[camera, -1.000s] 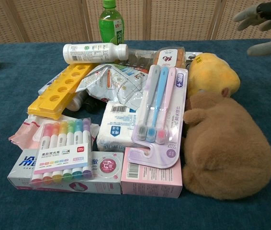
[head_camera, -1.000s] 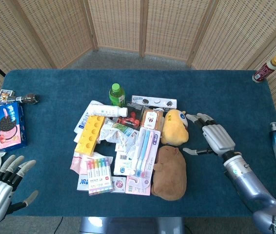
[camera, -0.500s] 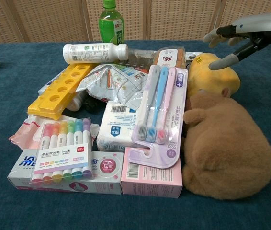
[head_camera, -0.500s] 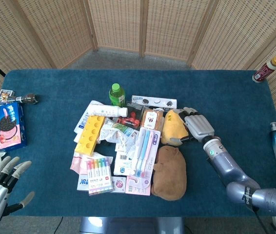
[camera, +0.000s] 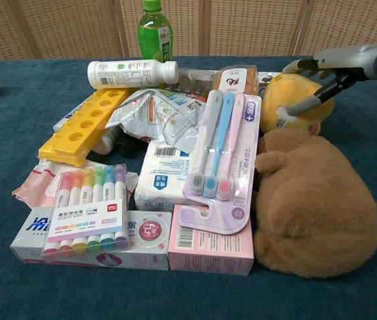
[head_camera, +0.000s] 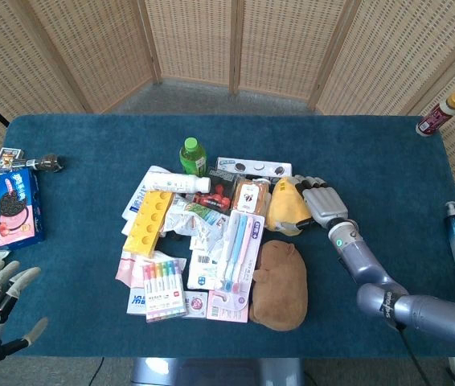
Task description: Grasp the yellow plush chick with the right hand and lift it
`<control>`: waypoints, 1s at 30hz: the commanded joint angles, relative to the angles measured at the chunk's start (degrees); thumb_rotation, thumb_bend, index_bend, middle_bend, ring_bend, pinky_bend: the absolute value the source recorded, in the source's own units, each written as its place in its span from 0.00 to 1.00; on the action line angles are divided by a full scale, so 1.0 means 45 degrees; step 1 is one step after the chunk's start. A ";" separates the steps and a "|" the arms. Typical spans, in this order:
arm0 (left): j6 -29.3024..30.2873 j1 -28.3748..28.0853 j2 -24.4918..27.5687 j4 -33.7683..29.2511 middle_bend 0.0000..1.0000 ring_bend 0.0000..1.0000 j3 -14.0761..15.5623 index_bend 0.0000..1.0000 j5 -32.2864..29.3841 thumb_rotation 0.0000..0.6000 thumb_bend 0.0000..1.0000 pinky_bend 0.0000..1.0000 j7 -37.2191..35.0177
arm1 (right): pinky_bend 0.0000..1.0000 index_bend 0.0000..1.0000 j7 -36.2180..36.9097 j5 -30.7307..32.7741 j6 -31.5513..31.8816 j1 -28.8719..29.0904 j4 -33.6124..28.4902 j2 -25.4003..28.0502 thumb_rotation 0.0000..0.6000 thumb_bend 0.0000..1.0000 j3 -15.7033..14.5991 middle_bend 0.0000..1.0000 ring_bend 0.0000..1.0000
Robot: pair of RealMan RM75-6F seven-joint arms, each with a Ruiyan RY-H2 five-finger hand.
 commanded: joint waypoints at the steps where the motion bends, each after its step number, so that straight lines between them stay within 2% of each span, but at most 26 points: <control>1: 0.0132 0.0080 -0.0001 0.0044 0.24 0.12 -0.0006 0.12 0.0036 1.00 0.31 0.00 -0.0012 | 0.45 0.04 -0.0167 0.0231 0.0224 0.0157 0.0594 -0.0536 0.80 0.23 -0.0079 0.18 0.40; 2: 0.0161 0.0095 -0.0003 0.0054 0.24 0.12 -0.0007 0.12 0.0053 1.00 0.31 0.00 -0.0013 | 0.59 0.12 -0.0070 0.0222 0.0337 0.0122 0.0704 -0.0649 0.90 0.23 -0.0023 0.34 0.56; 3: 0.0179 0.0107 -0.0006 0.0064 0.24 0.12 -0.0008 0.12 0.0062 1.00 0.31 0.00 -0.0014 | 0.68 0.20 0.0037 0.0146 0.0457 0.0078 0.0791 -0.0734 0.96 0.23 0.0031 0.47 0.68; 5: 0.0176 0.0122 -0.0020 0.0081 0.24 0.12 -0.0016 0.12 0.0050 1.00 0.31 0.00 0.0003 | 0.85 0.44 0.0373 -0.0079 0.0643 -0.0062 0.0905 -0.0826 1.00 0.23 0.0157 0.73 0.91; 6: 0.0159 0.0121 -0.0030 0.0086 0.24 0.12 -0.0024 0.12 0.0033 1.00 0.31 0.00 0.0007 | 0.91 0.54 0.0510 -0.0182 0.0646 -0.0119 0.0943 -0.0823 1.00 0.22 0.0182 0.85 0.98; 8: 0.0102 0.0098 -0.0055 0.0088 0.24 0.12 -0.0041 0.12 0.0006 1.00 0.31 0.00 -0.0019 | 0.98 0.64 0.0819 -0.0335 0.0555 -0.0239 0.0989 -0.0742 1.00 0.22 0.0232 0.97 1.00; 12: 0.0023 0.0047 -0.0123 0.0128 0.24 0.12 -0.0085 0.12 -0.0010 1.00 0.31 0.00 -0.0047 | 1.00 0.73 0.1637 -0.0767 0.0712 -0.0636 0.0921 -0.0504 1.00 0.23 0.0438 1.00 1.00; 18: -0.0049 -0.0006 -0.0174 0.0194 0.24 0.12 -0.0150 0.12 -0.0098 1.00 0.31 0.00 -0.0152 | 1.00 0.73 0.3114 -0.2418 0.1869 -0.1659 -0.0247 0.0521 1.00 0.22 0.0740 1.00 1.00; 24: -0.0151 -0.0083 -0.0286 0.0210 0.24 0.12 -0.0115 0.12 0.0108 1.00 0.31 0.00 -0.0093 | 1.00 0.73 0.4229 -0.3737 0.3247 -0.2564 -0.1822 0.1818 1.00 0.22 0.1183 1.00 1.00; 30: 0.0085 0.0070 -0.0326 0.0232 0.24 0.12 0.0035 0.12 0.0425 1.00 0.31 0.00 0.0033 | 1.00 0.73 0.6122 -0.4920 0.4838 -0.3599 -0.3987 0.3260 1.00 0.22 0.2037 1.00 1.00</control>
